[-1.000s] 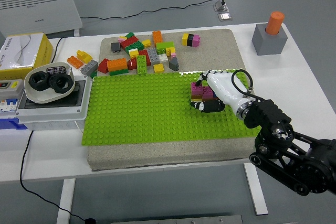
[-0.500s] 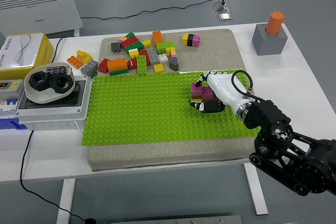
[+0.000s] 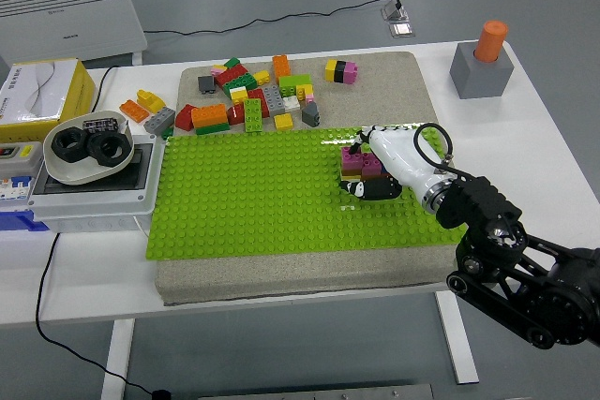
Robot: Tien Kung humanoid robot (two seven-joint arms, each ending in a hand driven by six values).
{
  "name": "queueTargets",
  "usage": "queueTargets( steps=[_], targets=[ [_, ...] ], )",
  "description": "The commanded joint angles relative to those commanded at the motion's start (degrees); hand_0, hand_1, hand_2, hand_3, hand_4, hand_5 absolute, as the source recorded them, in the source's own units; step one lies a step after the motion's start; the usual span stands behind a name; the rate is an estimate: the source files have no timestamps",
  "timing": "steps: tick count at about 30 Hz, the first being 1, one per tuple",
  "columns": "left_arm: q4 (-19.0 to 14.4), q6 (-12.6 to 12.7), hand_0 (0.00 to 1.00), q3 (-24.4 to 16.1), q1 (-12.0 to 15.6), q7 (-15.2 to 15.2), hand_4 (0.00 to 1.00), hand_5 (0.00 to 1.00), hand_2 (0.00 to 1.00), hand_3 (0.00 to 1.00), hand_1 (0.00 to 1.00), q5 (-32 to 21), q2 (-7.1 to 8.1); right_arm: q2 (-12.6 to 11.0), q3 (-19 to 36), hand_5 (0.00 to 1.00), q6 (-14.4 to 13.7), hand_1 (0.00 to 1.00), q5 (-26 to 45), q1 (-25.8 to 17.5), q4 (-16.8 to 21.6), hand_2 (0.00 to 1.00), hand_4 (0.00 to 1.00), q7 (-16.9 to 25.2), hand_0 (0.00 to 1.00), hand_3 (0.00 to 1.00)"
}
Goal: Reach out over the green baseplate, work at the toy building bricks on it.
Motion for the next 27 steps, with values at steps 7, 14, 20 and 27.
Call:
queueTargets(
  steps=[7, 14, 20, 27],
  targets=[
    [0.0, 0.0, 0.726, -0.1, 0.1, 0.1, 0.944, 0.998, 0.594, 0.701, 0.523, 0.1, -0.10, 0.0, 1.5, 0.457, -1.3, 0.824, 0.6, -0.3, 0.5, 0.865, 0.816, 1.1, 0.810, 0.640],
    [0.0, 0.4, 0.726, -0.1, 0.1, 0.1, 0.942, 0.998, 0.594, 0.701, 0.523, 0.1, -0.34, 0.0, 3.1, 0.455, -3.2, 0.822, 1.8, -1.4, 1.0, 0.864, 0.816, 2.3, 0.812, 0.642],
    [0.0, 0.9, 0.726, -0.1, -0.1, -0.1, 0.937, 0.998, 0.597, 0.704, 0.523, 0.2, -0.48, -0.2, 4.9, 0.450, -5.6, 0.825, 2.7, -2.8, 2.1, 0.861, 0.814, 3.4, 0.812, 0.644],
    [0.0, 2.0, 0.724, 1.9, -0.8, -0.7, 0.931, 0.998, 0.597, 0.704, 0.525, -0.9, -0.44, -1.2, 7.4, 0.451, -8.9, 0.826, 3.9, -4.5, 4.1, 0.857, 0.816, 4.5, 0.813, 0.644]
  ],
)
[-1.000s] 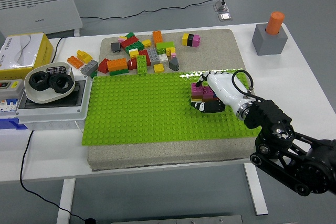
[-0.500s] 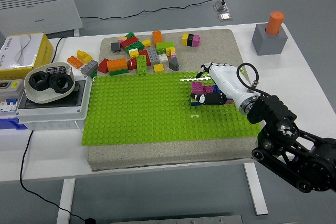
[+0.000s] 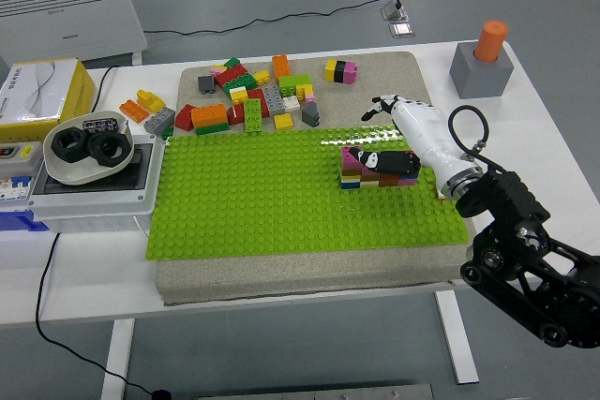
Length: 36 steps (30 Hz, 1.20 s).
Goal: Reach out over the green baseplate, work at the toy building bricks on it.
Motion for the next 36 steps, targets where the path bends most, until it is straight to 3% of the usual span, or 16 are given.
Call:
queueTargets(
  steps=[12, 13, 21, 27, 33, 36],
  targets=[
    [0.0, 1.2, 0.723, 4.3, -2.0, -1.5, 0.901, 0.998, 0.596, 0.703, 0.524, -1.4, 0.40, -1.8, 8.2, 0.451, -10.4, 0.780, 3.3, -4.8, 4.9, 0.816, 0.798, 4.8, 0.773, 0.642],
    [0.0, 1.2, 0.723, 4.6, -2.2, -1.6, 0.895, 0.998, 0.595, 0.703, 0.523, -1.5, 0.47, -1.9, 9.2, 0.443, -10.9, 0.732, 3.5, -5.0, 5.2, 0.783, 0.789, 5.2, 0.717, 0.643],
    [0.0, 0.7, 0.722, 6.4, -2.7, -1.5, 0.887, 0.998, 0.587, 0.697, 0.516, -2.5, 1.26, -2.6, 17.1, 0.441, -13.9, 0.720, 9.6, -8.2, 6.3, 0.766, 0.785, 9.4, 0.703, 0.645],
    [0.0, 0.5, 0.721, 6.2, -2.6, -1.2, 0.871, 0.998, 0.565, 0.692, 0.498, -1.8, 1.65, -1.7, 20.5, 0.438, -14.8, 0.713, 15.1, -9.1, 5.6, 0.758, 0.781, 11.9, 0.697, 0.646],
    [0.0, -0.9, 0.722, 6.8, -2.3, -0.6, 0.862, 0.998, 0.559, 0.683, 0.496, -1.2, 1.79, -2.2, 23.9, 0.437, -12.6, 0.710, 8.0, -9.7, 8.7, 0.752, 0.772, 8.7, 0.696, 0.647],
    [0.0, -3.3, 0.722, 8.7, -2.0, 0.3, 0.862, 0.998, 0.559, 0.683, 0.496, -1.5, 1.78, -2.6, 25.5, 0.437, -11.9, 0.710, 4.1, -11.1, 10.0, 0.752, 0.772, 8.0, 0.696, 0.647]
  ],
)
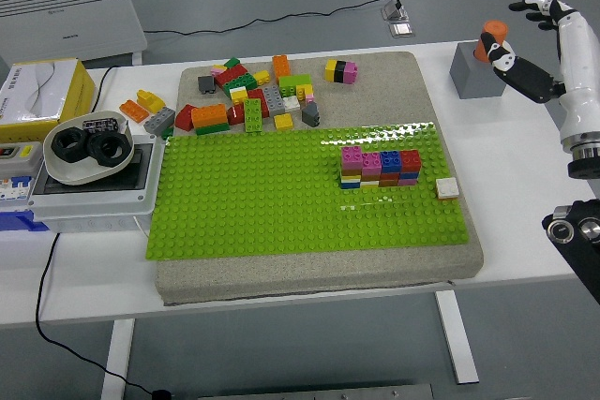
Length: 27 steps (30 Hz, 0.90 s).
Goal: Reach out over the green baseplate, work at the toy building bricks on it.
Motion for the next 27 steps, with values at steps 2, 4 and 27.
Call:
queueTargets(
  steps=[2, 4, 27],
  targets=[
    [0.0, -1.2, 0.738, 0.8, 0.2, 0.6, 0.827, 0.998, 0.576, 0.707, 0.523, 0.2, -0.02, -0.1, 1.0, 0.427, 0.0, 0.706, -0.7, -0.9, 0.3, 0.749, 0.759, 0.1, 0.692, 0.644],
    [0.0, -1.8, 0.738, 1.4, 0.2, 0.9, 0.827, 0.998, 0.576, 0.707, 0.523, 0.4, -0.06, -0.2, 1.8, 0.427, -0.3, 0.706, 0.0, -1.8, 0.4, 0.749, 0.759, 0.6, 0.692, 0.644],
    [0.0, 0.5, 0.746, 4.0, 0.9, -2.6, 0.799, 0.918, 0.589, 0.699, 0.552, -1.7, -0.10, 0.3, 18.6, 0.352, -4.2, 0.679, 22.8, -9.6, -2.9, 0.727, 0.724, 10.6, 0.662, 0.642]
  ],
)
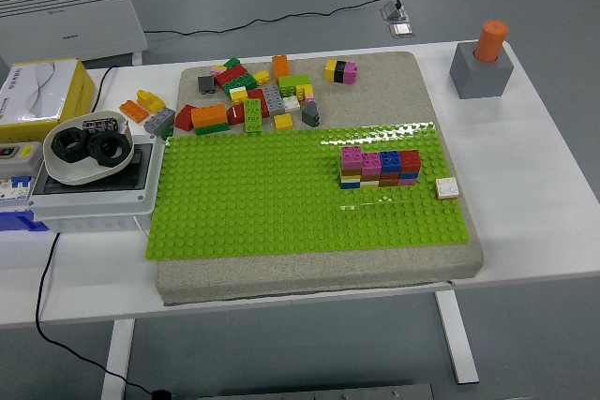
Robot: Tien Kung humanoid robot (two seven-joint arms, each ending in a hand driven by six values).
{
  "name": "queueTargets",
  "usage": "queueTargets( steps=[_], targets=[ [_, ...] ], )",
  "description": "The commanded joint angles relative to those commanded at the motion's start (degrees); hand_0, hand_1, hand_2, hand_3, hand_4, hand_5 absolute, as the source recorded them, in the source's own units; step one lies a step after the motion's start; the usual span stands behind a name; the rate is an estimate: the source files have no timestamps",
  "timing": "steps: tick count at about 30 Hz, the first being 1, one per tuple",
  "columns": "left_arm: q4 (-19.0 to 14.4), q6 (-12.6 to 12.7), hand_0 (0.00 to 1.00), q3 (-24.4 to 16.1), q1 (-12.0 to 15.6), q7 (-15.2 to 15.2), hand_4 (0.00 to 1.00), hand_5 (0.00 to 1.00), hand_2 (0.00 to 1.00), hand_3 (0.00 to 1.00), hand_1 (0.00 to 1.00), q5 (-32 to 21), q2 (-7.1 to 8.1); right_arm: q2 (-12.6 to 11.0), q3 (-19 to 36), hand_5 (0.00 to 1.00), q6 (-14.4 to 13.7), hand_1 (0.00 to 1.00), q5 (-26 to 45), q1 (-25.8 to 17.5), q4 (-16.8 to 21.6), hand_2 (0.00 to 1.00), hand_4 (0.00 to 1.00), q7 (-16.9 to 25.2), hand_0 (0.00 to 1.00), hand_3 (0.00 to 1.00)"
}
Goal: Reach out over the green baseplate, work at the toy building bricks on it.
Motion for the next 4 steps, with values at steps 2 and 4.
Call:
queueTargets(
  steps=[2, 4],
  targets=[
    [0.0, 0.2, 0.746, -0.2, 0.0, -0.1, 0.799, 0.918, 0.589, 0.699, 0.552, -0.1, 0.03, 0.2, 0.6, 0.352, 0.0, 0.679, -2.0, 0.1, 0.4, 0.727, 0.724, -1.2, 0.662, 0.642],
    [0.0, 0.5, 0.746, -0.5, 0.0, -0.3, 0.799, 0.918, 0.589, 0.699, 0.552, -0.1, 0.10, 0.4, 0.9, 0.352, 0.0, 0.679, -3.9, 0.2, 0.8, 0.727, 0.724, -2.2, 0.662, 0.642]
  ],
)
